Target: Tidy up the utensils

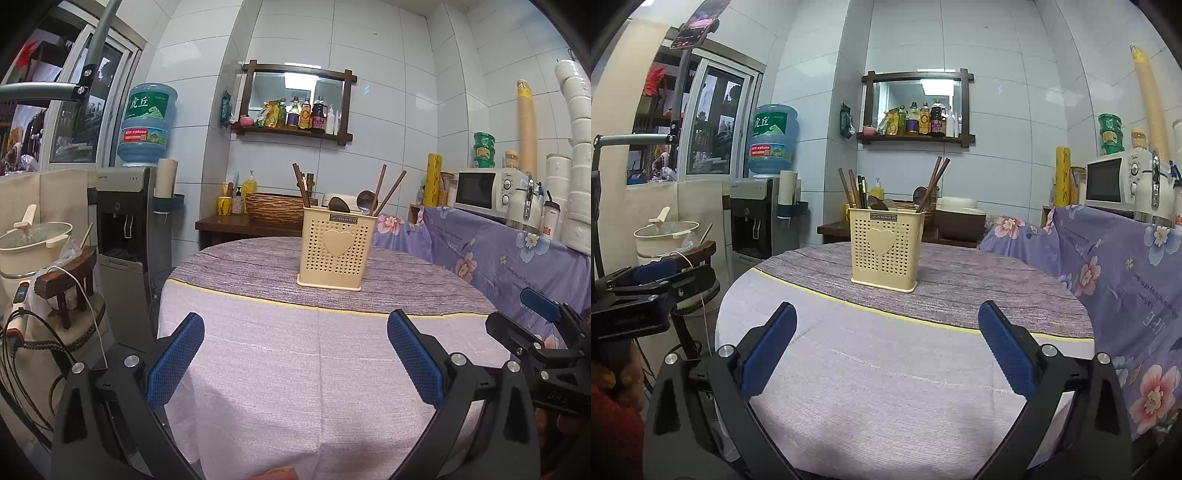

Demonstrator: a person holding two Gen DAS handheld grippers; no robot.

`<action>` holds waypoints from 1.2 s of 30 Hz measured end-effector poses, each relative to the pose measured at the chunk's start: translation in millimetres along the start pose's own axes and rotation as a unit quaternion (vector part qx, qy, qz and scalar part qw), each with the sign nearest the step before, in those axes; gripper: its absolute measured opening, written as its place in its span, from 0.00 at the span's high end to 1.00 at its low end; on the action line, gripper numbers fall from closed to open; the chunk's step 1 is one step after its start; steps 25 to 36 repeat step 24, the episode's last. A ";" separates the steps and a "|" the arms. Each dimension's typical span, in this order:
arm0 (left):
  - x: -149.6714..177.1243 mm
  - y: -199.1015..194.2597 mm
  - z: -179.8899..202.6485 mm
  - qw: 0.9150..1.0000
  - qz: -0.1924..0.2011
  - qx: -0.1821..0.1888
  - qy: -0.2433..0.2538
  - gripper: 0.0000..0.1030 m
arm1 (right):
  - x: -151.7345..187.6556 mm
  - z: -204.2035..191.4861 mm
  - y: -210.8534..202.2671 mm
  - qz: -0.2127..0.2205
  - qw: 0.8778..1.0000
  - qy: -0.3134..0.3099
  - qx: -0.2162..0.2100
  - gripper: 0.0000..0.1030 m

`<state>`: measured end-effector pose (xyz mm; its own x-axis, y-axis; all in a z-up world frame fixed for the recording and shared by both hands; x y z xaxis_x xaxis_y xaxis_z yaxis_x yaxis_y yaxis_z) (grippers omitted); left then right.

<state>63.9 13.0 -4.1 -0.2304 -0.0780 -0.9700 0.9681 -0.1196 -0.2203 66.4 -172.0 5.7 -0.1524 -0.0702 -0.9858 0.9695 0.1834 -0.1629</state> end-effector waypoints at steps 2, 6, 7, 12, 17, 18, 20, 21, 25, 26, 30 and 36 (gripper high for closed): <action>-0.1 1.1 0.4 1.000 -0.003 0.001 -0.001 0.05 | 0.4 -0.4 0.4 -0.001 1.000 0.000 0.000 0.06; 1.0 1.3 0.8 1.000 -0.004 0.002 -0.001 0.05 | 2.5 -0.7 1.1 -0.003 1.000 0.001 0.000 0.06; 0.8 1.5 0.8 1.000 -0.003 0.002 -0.001 0.05 | 2.8 -0.8 1.1 -0.002 1.000 0.001 0.000 0.06; 0.8 1.6 1.0 1.000 -0.003 0.002 -0.002 0.05 | 3.3 -0.8 1.1 -0.003 1.000 0.001 0.000 0.06; 1.2 2.0 1.1 1.000 -0.004 0.001 -0.002 0.05 | 3.5 -1.4 1.0 -0.004 1.000 0.001 0.001 0.06; 1.6 2.5 0.7 1.000 -0.006 0.001 -0.004 0.05 | 3.2 -1.2 1.3 -0.004 1.000 0.001 0.001 0.06; 2.6 4.0 -0.4 1.000 -0.012 0.001 -0.009 0.05 | 3.5 -0.9 1.6 -0.005 1.000 0.001 0.000 0.06; 3.2 4.6 -0.3 1.000 -0.013 0.001 -0.011 0.05 | 3.7 -0.8 1.4 -0.005 1.000 0.001 0.000 0.06; 4.7 6.2 -0.4 1.000 -0.018 -0.005 -0.010 0.05 | 4.7 -0.8 1.6 -0.007 1.000 0.002 0.001 0.06; 4.7 6.2 -0.4 1.000 -0.018 -0.005 -0.010 0.05 | 4.7 -0.8 1.6 -0.007 1.000 0.002 0.001 0.06; 4.7 6.2 -0.4 1.000 -0.018 -0.005 -0.010 0.05 | 4.7 -0.8 1.6 -0.007 1.000 0.002 0.001 0.06; 4.7 6.2 -0.4 1.000 -0.018 -0.005 -0.010 0.05 | 4.7 -0.8 1.6 -0.007 1.000 0.002 0.001 0.06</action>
Point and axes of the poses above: each gripper's, at about its wrist camera, not at the fingertips, and y roughly the way its jaws point, z to its right, x to its underside, the point moved 5 cm from there along y, roughly the way its jaws point, and after that the axes turned 1 degree about z, right-handed, at the moved point
